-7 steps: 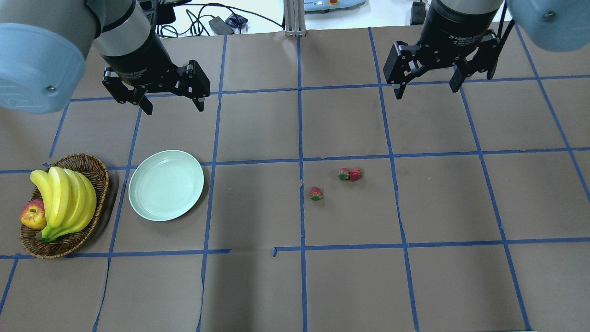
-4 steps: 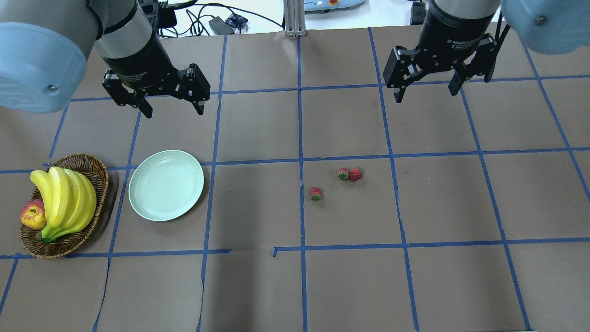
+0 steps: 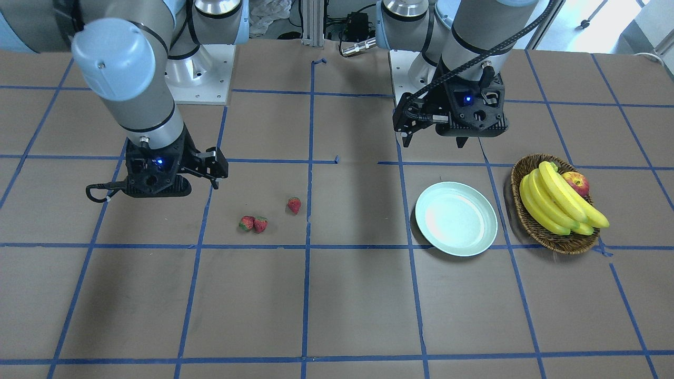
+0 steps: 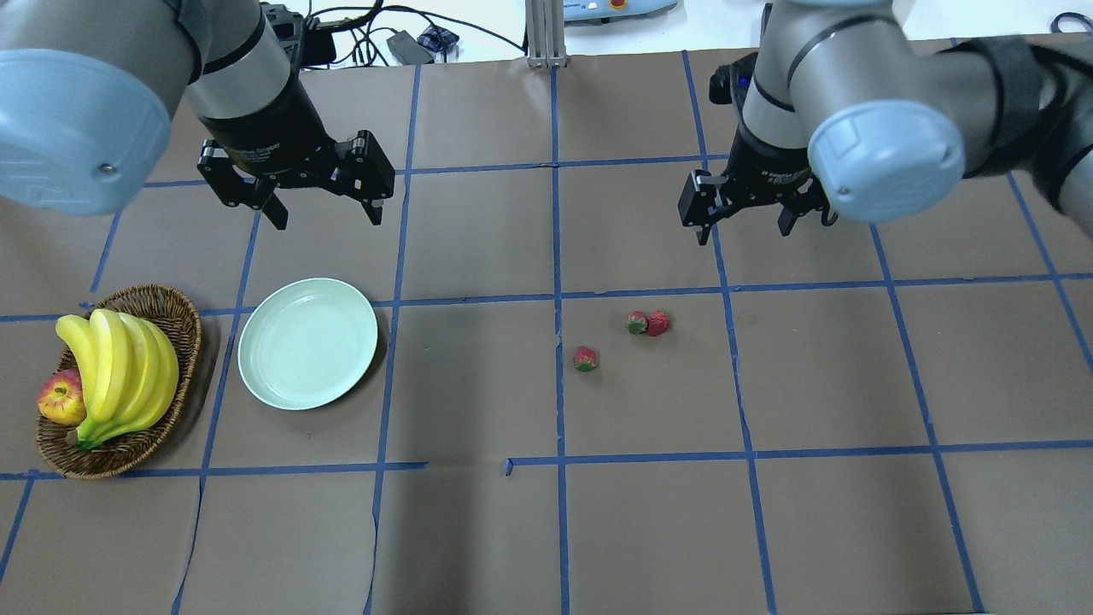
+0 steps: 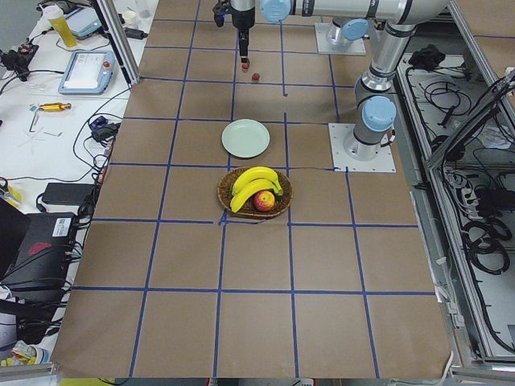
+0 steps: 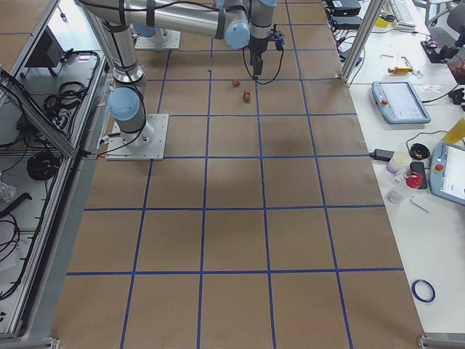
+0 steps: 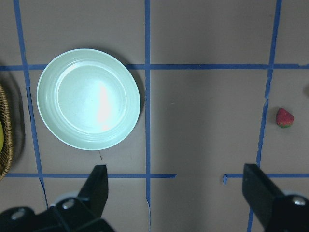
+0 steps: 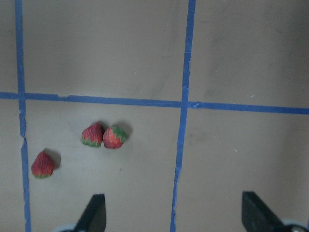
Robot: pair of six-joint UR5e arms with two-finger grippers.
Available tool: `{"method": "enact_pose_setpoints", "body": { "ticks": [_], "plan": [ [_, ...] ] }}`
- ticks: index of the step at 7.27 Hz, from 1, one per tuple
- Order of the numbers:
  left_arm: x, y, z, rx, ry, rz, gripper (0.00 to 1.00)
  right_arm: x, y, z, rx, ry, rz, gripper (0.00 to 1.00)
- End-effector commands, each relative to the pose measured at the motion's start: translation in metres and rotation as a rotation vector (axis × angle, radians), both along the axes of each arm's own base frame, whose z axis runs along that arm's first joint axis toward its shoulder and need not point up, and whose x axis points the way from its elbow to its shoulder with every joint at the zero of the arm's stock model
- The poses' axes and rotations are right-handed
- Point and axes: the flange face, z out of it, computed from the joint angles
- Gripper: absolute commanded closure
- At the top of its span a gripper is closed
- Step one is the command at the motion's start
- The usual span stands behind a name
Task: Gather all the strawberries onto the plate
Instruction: 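Lower the right gripper onto the strawberry cluster and grasp one strawberry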
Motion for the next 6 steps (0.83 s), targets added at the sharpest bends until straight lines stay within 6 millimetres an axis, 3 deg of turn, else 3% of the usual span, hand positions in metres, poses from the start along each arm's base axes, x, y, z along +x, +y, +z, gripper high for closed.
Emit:
{"method": "enact_pose_setpoints", "body": {
  "ticks": [1, 4, 5, 6],
  "plan": [
    [-0.001, 0.0, -0.003, 0.008, -0.001, -0.002, 0.0, 0.001, 0.013, -0.087, -0.062, -0.02, -0.059, 0.0],
    [-0.001, 0.0, -0.003, 0.012, -0.001, 0.002, 0.0, 0.013, 0.014, -0.123, -0.012, -0.18, -0.125, 0.0],
    [-0.001, 0.0, -0.003, 0.012, -0.001, 0.002, 0.0, 0.013, 0.013, -0.129, 0.007, -0.177, -0.237, 0.09],
    [-0.001, 0.001, -0.003, 0.012, -0.001, 0.002, 0.0, 0.01, 0.01, -0.126, 0.008, -0.157, -0.388, 0.0]
  ]
}}
